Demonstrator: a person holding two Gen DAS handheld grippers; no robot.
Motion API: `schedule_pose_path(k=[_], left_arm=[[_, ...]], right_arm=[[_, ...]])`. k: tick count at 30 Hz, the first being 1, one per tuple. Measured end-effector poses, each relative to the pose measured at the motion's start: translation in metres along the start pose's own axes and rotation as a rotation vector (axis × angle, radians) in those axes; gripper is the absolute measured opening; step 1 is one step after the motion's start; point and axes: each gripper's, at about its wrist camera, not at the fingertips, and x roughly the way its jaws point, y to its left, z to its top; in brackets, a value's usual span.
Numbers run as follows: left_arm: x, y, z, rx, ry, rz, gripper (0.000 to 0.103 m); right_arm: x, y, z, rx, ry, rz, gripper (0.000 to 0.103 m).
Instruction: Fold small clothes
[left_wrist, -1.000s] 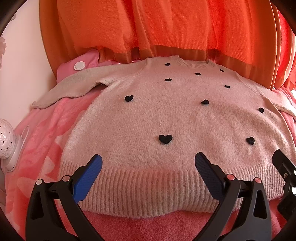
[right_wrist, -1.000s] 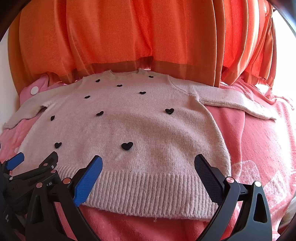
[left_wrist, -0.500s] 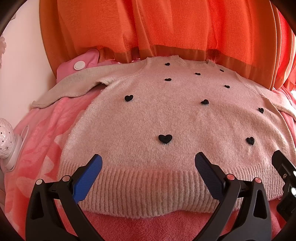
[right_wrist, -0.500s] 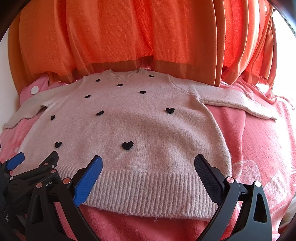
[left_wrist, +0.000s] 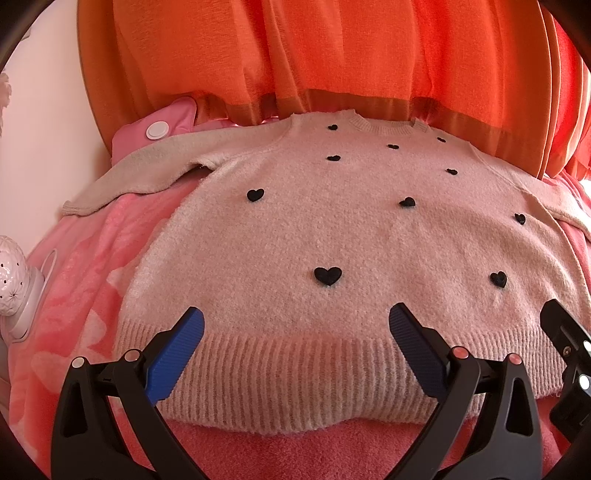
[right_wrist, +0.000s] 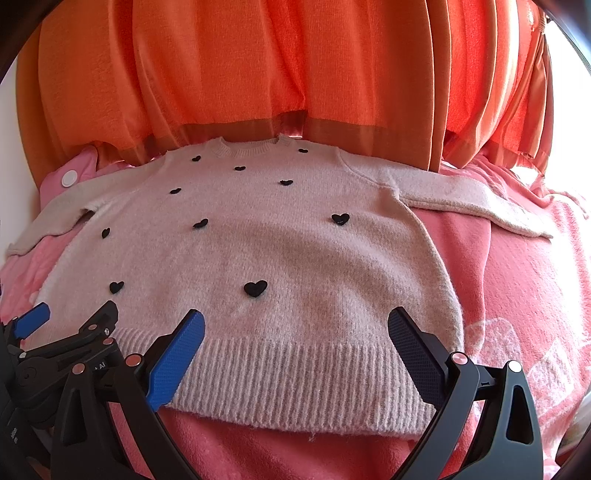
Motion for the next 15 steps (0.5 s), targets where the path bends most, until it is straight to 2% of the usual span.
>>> schedule_pose_path(k=[15], left_arm=[[0.0000, -0.0007, -0.0006, 0.000, 0.000, 0.000, 0.098]], right_arm=[[0.0004, 0.0007, -0.0003, -0.001, 0.004, 0.001, 0.098]])
